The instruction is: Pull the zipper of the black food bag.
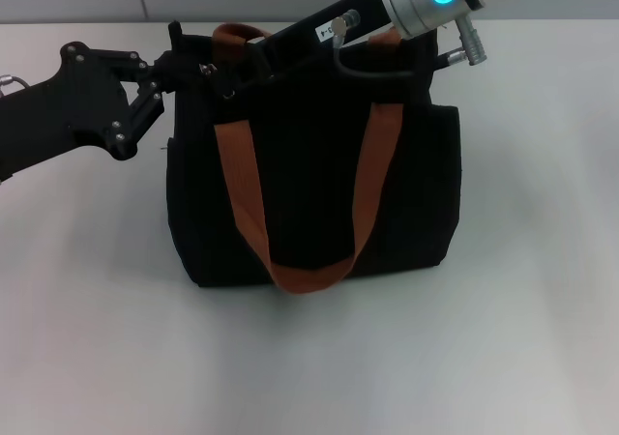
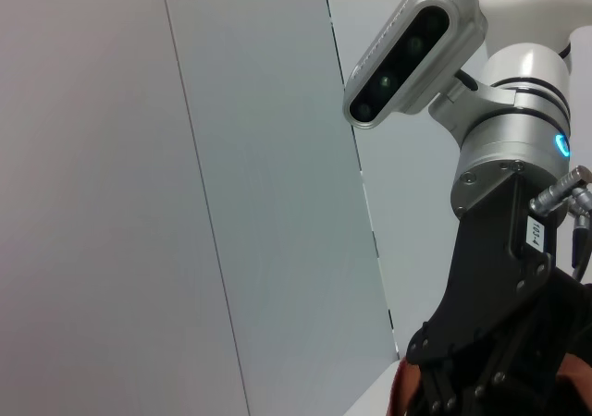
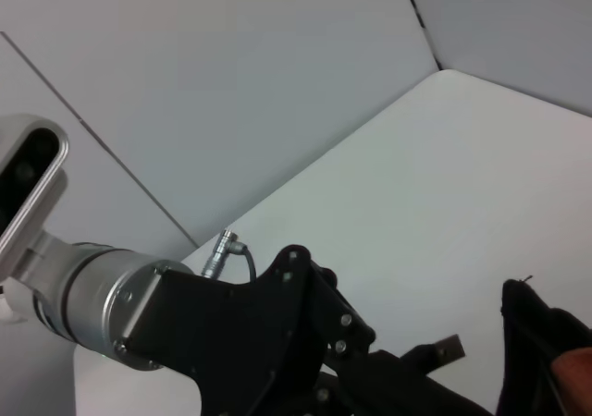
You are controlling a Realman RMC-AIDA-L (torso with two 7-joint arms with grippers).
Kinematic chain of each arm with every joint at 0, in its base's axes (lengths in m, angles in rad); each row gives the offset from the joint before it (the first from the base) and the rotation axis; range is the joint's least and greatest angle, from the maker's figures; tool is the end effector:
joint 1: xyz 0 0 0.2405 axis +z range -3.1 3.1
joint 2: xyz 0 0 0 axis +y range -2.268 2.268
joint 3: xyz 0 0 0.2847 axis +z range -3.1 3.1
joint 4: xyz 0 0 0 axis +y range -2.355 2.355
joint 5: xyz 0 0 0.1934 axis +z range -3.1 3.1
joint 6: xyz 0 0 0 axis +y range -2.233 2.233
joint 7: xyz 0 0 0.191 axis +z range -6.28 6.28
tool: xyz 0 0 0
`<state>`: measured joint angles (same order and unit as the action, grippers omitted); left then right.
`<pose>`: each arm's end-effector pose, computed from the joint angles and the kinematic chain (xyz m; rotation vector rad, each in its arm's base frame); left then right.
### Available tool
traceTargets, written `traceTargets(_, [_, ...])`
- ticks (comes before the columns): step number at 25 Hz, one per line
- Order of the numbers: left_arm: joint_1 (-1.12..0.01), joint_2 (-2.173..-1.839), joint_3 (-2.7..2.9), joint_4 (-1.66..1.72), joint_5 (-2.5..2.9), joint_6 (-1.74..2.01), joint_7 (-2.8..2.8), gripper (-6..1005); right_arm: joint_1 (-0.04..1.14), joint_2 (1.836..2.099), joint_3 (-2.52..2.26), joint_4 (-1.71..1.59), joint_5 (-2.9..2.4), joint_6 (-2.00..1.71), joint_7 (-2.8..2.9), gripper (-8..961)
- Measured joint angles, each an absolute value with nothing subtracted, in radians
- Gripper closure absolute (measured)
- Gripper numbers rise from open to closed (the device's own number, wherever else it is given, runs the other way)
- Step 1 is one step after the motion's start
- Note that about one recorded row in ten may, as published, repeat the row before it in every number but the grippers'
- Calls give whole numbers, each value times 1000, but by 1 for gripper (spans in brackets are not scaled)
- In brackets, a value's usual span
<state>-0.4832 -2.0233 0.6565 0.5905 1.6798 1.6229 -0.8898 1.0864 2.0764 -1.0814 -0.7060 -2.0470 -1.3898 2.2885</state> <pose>-0.2447 0.3565 0.0008 -2.4366 -0.0236 -0.8836 0.0511 0.4216 -0.1035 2.9638 -0.9459 -0.3410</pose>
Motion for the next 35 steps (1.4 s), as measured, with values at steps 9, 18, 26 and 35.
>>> traceTargets(9, [-483, -2022, 655, 590, 1680, 1620, -891, 968, 1064, 2077, -1081, -726, -2061, -1390, 2304, 955])
traceTargets(18, [-483, -2022, 655, 591, 1679, 1616, -890, 968, 1050, 2077, -1081, -734, -2065, -1390, 2308, 955])
traceTargets(26, [-483, -2022, 655, 590, 1680, 1613, -889, 968, 1026, 2077, -1081, -772, -2087, -1390, 2327, 955])
traceTargets(35, [-483, -2022, 653, 588, 1680, 1612, -888, 968, 1006, 2077, -1081, -796, -2089, -1398, 2329, 955])
